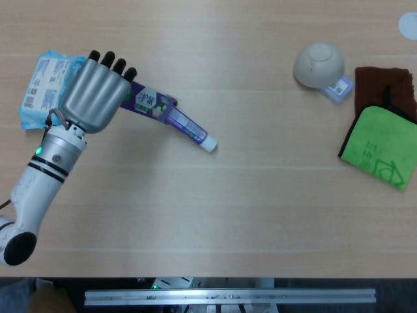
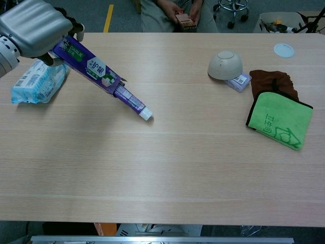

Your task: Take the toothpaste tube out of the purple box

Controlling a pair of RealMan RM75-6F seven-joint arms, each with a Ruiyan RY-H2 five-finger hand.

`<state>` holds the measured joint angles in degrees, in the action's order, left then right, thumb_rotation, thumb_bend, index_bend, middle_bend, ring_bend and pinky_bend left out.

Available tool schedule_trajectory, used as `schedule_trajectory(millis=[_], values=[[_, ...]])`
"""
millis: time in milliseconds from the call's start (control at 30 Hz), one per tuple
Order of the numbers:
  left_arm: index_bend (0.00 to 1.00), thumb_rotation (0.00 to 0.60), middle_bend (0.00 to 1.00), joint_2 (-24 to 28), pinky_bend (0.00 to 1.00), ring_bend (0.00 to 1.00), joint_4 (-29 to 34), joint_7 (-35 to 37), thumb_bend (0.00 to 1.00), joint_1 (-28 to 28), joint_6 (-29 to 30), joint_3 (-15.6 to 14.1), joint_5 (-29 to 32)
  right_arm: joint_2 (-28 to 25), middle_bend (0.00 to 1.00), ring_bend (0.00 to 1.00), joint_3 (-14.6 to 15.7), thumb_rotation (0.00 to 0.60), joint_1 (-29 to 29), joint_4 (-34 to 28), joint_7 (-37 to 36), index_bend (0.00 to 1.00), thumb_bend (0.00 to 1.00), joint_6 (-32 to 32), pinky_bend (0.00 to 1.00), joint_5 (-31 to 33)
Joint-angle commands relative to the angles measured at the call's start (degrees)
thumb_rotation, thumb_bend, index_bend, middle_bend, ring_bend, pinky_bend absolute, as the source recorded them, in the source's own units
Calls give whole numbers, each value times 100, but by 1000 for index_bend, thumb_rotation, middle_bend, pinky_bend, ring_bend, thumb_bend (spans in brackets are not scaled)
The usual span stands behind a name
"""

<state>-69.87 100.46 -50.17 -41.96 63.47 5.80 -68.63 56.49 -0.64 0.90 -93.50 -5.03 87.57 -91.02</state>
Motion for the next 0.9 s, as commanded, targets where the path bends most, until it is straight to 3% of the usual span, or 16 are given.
schedule_trajectory(millis=[33, 367, 600, 900], values=[[355, 600, 400, 7, 471, 322, -49, 11, 210, -22, -1, 29, 32, -3, 424, 410, -2, 600, 2, 3, -9, 415, 200, 4, 416, -5], [356, 600, 400, 196, 471, 322, 24, 327, 210, 7, -126, -4, 131, 2, 424, 410, 1, 600, 16, 20, -19, 415, 200, -26, 416, 4], [361, 600, 399, 708, 468, 319, 65, 1577, 210, -33, -889, -323, -537, 18, 424, 410, 4, 600, 31, 10, 15, 415, 200, -57, 416, 10], [363, 600, 396, 944, 468, 317, 5, 3160, 209, 51, -1171, -662, -1527, 16, 424, 410, -2, 600, 59, -42, 78, 415, 200, -80, 416, 0]])
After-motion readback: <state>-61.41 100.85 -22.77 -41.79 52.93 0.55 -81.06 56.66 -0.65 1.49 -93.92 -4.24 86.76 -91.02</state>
